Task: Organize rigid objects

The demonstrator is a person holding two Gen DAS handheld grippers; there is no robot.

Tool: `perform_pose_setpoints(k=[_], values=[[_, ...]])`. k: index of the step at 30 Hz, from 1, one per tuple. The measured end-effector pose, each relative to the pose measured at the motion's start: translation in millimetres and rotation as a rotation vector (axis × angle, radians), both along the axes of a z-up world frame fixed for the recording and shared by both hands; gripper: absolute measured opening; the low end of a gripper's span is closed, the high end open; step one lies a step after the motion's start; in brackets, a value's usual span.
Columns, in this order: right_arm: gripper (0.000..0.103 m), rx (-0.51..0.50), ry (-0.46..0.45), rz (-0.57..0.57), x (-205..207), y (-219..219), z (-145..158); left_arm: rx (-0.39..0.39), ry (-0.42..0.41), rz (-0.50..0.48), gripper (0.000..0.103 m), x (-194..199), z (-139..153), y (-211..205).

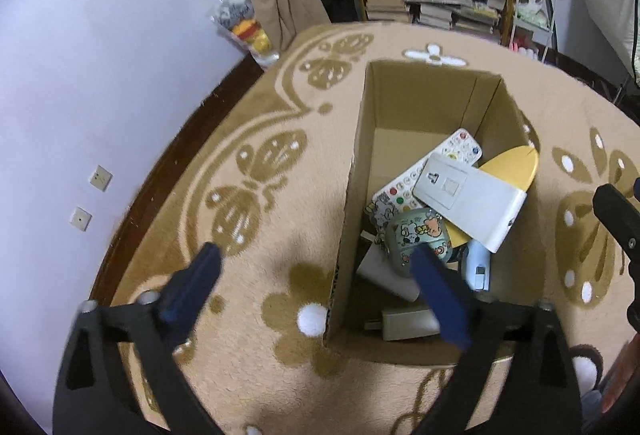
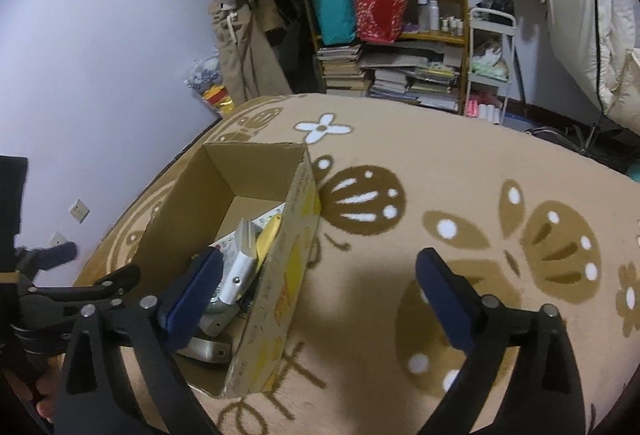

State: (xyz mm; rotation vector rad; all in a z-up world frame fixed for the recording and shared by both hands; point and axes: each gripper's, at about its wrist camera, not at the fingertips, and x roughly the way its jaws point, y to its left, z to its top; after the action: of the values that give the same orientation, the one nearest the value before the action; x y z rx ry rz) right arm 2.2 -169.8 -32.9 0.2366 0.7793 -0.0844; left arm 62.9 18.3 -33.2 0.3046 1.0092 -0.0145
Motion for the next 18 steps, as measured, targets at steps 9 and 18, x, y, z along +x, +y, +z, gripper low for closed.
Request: perform_pose_setpoints(k=[9, 18], values=[[0.103, -0.01, -0.025, -0.021, -25.3, -8.0, 17.2, -0.089, -0.109, -0.03, 0.101, -27.1, 30.2, 6.4], [0.103, -0.023, -0.089, -0.02, -57.6, -6.7, 38.5, -0.113, -0.221, -0.052, 0.101, -62.1, 60.0, 10.3]])
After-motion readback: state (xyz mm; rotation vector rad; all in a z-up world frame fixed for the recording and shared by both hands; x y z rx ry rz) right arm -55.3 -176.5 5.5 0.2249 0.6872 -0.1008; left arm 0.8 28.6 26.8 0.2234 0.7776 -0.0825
